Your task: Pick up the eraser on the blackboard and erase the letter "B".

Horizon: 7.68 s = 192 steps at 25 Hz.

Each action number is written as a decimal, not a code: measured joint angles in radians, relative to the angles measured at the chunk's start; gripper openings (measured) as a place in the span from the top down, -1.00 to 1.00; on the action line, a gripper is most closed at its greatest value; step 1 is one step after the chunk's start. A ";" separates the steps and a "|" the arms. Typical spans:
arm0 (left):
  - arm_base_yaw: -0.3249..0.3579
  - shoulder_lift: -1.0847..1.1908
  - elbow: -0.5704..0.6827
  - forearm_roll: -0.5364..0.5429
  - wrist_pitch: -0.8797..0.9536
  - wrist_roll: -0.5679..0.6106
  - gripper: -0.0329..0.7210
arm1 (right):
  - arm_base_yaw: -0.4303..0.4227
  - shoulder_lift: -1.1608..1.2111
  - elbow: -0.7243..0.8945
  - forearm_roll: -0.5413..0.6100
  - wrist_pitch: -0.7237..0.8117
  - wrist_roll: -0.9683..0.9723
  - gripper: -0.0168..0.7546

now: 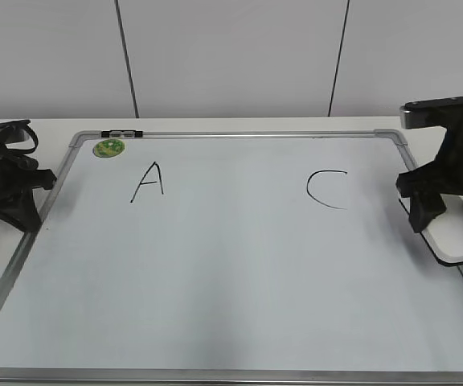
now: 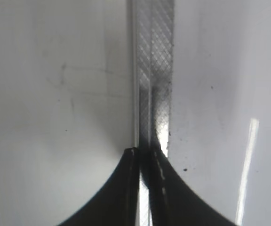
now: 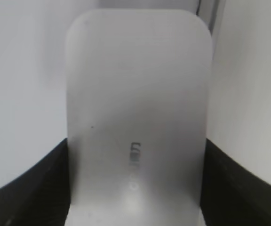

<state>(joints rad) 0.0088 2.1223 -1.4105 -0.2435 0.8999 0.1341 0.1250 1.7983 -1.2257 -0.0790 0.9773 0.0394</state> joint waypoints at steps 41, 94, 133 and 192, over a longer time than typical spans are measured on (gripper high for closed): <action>0.000 0.000 0.000 0.000 0.004 0.000 0.88 | -0.099 0.127 -0.012 0.130 -0.202 -0.099 -0.65; -0.086 -1.317 0.297 0.176 0.359 -0.148 -0.44 | -0.093 -1.128 0.126 0.199 0.288 -0.159 -0.58; -0.086 -1.828 0.897 0.257 0.202 -0.152 -0.44 | -0.093 -1.559 0.725 0.131 0.161 -0.130 -0.58; -0.051 -2.111 0.897 0.259 0.205 -0.152 -0.43 | -0.108 -1.817 0.725 0.128 0.160 -0.128 -0.58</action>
<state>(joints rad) -0.0423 0.0115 -0.5131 0.0153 1.1052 -0.0180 0.0171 -0.0189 -0.5005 0.0487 1.1371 -0.0888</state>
